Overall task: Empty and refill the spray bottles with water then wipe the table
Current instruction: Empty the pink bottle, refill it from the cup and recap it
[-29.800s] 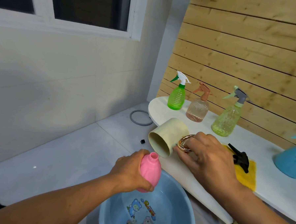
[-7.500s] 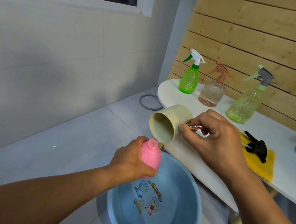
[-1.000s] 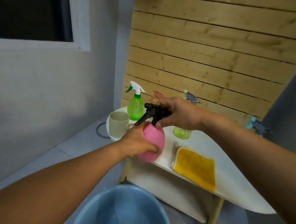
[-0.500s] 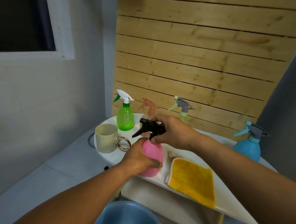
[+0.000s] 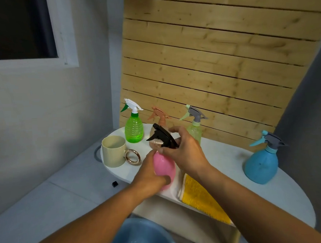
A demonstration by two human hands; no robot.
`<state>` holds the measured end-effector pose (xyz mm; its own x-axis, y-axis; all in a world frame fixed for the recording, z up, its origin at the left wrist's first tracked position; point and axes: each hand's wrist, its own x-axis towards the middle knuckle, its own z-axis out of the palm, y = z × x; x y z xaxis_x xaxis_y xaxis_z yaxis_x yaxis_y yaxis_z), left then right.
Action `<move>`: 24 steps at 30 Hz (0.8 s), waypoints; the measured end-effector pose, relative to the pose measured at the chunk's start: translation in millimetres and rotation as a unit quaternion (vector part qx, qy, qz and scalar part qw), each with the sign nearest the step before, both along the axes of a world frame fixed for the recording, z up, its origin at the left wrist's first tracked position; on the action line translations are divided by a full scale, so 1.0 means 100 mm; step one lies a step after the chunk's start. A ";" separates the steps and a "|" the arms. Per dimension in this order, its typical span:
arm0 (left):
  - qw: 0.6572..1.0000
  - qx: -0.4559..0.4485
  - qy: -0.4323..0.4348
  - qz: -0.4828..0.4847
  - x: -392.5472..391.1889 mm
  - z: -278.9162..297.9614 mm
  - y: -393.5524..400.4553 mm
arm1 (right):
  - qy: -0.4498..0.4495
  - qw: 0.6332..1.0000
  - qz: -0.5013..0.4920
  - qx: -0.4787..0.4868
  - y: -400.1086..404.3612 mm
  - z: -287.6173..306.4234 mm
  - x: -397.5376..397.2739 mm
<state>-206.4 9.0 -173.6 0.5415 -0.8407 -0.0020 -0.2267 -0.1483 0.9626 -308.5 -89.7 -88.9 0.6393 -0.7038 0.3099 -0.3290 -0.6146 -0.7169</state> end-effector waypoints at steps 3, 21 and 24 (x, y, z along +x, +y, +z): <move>0.999 -0.012 -0.045 0.027 0.01 0.02 0.04 | -0.018 1.000 -0.002 0.014 0.02 0.00 -0.02; 0.971 0.106 -0.197 0.080 -0.15 0.10 0.04 | 0.003 0.999 -0.031 -0.014 0.03 -0.04 -0.15; 0.945 0.145 -0.269 0.117 -0.26 0.06 -0.01 | 0.016 0.998 -0.049 -0.028 0.03 -0.04 -0.16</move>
<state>-232.2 8.2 -167.7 0.7005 -0.7043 0.1153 -0.6003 -0.4940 0.6290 -324.1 -86.3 -92.4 0.5790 -0.7452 0.3309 -0.4119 -0.6175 -0.6701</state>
